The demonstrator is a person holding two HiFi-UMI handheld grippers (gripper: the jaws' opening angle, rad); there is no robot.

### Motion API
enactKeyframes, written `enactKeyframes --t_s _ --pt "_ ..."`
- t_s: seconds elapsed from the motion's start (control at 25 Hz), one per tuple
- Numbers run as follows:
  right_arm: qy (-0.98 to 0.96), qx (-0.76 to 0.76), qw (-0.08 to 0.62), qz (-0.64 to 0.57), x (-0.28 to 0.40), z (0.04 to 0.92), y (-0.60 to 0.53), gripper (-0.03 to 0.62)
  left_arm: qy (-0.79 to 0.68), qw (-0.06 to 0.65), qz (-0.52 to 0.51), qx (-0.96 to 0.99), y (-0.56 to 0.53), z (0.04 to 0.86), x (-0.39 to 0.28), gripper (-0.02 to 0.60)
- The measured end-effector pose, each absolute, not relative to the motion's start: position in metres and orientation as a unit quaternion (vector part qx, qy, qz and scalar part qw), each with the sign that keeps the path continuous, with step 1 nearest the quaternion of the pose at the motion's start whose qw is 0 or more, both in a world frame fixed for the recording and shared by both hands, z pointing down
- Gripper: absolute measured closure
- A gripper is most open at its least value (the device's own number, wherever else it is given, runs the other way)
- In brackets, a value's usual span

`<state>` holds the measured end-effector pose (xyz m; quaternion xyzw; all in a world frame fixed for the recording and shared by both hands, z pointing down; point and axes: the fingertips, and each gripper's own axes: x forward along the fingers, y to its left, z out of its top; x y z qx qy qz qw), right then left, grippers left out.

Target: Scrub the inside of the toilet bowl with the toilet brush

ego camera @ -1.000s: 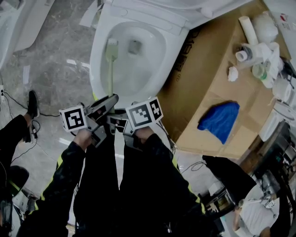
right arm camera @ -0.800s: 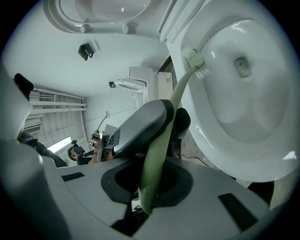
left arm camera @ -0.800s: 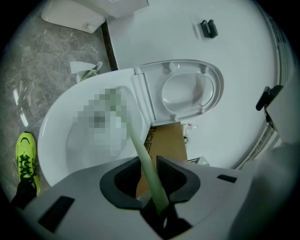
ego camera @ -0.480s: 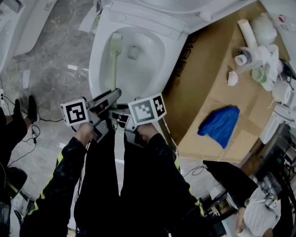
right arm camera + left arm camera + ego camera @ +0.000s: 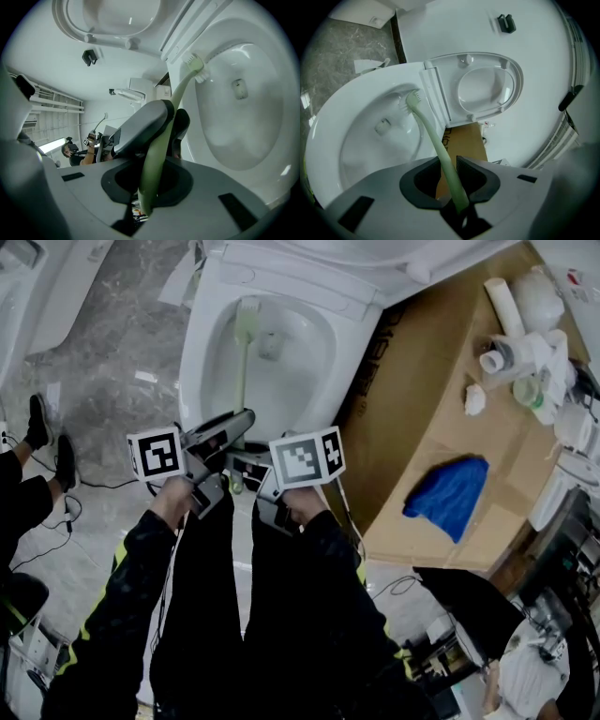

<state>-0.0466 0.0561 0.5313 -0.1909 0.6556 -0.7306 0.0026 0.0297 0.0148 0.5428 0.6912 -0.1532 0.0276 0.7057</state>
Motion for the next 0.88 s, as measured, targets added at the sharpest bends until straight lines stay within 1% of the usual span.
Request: enactKeyframes --t_s 0.52,0.88 --pt "0.633 -0.258 0.04 -0.729 -0.017 0.542 0.05 0.553 -0.103 0.713 0.052 0.692 0.017 0.551 0.063 0.483" --pt "0.615 -0.303 0.039 -0.727 0.006 0.549 0.058 0.554 -0.083 0.727 0.044 0.681 0.028 0.555 0.085 0.483"
